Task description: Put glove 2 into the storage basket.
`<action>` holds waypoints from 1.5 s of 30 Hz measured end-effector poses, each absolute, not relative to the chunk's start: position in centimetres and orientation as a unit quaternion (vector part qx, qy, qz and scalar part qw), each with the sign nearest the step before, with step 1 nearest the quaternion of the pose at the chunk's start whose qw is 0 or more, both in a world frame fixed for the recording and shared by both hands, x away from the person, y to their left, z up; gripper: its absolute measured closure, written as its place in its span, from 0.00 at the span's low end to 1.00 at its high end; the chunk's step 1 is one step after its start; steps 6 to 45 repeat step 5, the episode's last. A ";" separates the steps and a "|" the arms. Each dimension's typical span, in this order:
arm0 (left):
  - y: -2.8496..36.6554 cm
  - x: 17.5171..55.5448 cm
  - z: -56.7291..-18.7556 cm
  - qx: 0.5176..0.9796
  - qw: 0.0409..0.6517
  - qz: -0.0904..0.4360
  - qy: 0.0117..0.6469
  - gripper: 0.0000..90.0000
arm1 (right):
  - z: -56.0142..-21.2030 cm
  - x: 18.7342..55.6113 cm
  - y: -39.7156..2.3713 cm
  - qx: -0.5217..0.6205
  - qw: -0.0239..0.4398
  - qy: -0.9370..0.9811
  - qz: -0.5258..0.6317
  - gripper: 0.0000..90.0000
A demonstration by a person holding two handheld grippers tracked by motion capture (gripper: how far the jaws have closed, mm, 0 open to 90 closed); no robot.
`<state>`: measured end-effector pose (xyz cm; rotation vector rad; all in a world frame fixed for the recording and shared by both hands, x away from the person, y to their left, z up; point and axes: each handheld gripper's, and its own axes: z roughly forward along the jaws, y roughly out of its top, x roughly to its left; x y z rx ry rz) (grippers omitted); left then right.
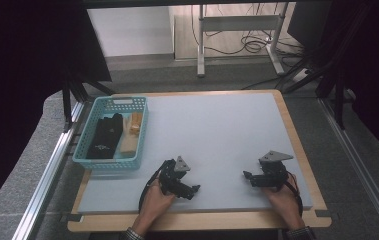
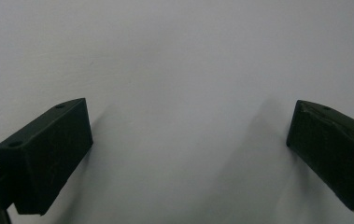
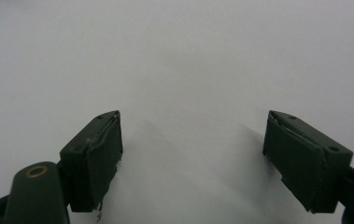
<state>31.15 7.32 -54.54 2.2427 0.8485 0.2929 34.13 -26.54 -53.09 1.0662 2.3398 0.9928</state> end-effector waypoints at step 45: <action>7.3 31.1 -54.6 0.868 0.354 0.114 0.328 0.00 | -53.1 34.1 -26.6 0.380 0.190 0.833 0.353 0.21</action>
